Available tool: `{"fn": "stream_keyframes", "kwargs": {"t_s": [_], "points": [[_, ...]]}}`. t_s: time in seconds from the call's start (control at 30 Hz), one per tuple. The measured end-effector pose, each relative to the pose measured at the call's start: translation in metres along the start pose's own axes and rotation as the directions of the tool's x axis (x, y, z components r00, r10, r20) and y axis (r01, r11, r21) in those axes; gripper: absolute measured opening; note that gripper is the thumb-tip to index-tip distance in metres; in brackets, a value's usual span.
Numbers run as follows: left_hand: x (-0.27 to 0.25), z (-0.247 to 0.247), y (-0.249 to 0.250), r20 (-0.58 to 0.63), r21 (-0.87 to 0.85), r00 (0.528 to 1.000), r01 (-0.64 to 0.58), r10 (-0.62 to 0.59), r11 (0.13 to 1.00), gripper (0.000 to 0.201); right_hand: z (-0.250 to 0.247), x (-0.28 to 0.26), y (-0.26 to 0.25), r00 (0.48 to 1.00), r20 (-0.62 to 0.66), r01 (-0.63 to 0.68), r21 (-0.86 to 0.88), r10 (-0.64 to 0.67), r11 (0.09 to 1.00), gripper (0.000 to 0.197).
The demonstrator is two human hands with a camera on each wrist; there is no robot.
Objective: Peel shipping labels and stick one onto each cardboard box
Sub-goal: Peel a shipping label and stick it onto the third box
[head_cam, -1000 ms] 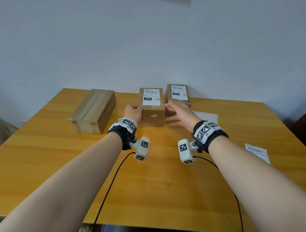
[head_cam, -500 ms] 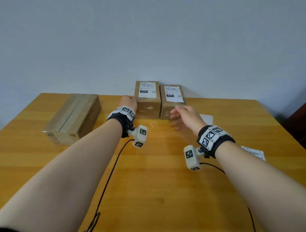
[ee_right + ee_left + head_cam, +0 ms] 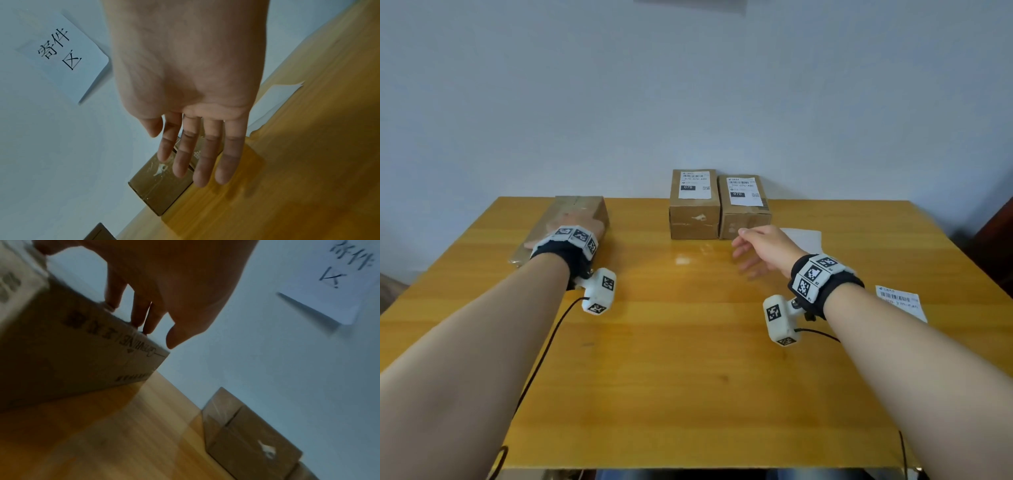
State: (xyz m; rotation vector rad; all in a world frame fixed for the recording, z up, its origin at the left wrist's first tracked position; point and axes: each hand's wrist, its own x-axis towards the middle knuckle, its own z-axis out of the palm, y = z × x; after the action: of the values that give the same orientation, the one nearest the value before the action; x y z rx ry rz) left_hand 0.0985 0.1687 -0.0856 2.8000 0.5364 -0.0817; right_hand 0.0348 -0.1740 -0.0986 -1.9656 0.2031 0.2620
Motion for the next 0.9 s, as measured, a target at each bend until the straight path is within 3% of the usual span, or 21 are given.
{"fn": "stream_keyframes", "kwargs": {"t_s": [0.17, 0.33, 0.47, 0.6, 0.77, 0.9], "points": [[-0.033, -0.006, 0.0, 0.033, -0.117, 0.999, -0.039, 0.043, 0.992, 0.013, 0.003, -0.018, 0.001, 0.999, 0.035, -0.042, -0.011, 0.042, 0.999, 0.036], [-0.06, 0.004, 0.021, 0.171, -0.104, 0.981, -0.075, 0.092, 0.992, 0.041, 0.001, -0.033, 0.003, 0.997, 0.065, -0.048, -0.04, 0.05, 0.998, 0.033], [-0.069, 0.027, 0.04, 0.209, -0.049, 0.969, -0.126, 0.133, 0.991, 0.042, -0.006, -0.041, 0.006, 0.995, 0.078, -0.054, -0.068, 0.06, 0.996, 0.031], [-0.137, 0.013, 0.077, 0.256, -0.117, 0.921, -0.273, 0.294, 0.955, 0.038, -0.017, -0.048, 0.012, 0.993, 0.069, -0.085, -0.112, 0.094, 0.99, 0.028], [-0.176, 0.028, 0.122, 0.27, -0.194, 0.852, -0.409, 0.449, 0.892, 0.032, -0.038, -0.06, 0.027, 0.988, -0.01, -0.15, -0.248, 0.152, 0.957, 0.022], [-0.195, 0.046, 0.146, 0.21, -0.19, 0.828, -0.487, 0.52, 0.852, 0.027, -0.063, -0.063, 0.046, 0.972, -0.206, -0.208, -0.546, 0.11, 0.812, 0.018]]}}
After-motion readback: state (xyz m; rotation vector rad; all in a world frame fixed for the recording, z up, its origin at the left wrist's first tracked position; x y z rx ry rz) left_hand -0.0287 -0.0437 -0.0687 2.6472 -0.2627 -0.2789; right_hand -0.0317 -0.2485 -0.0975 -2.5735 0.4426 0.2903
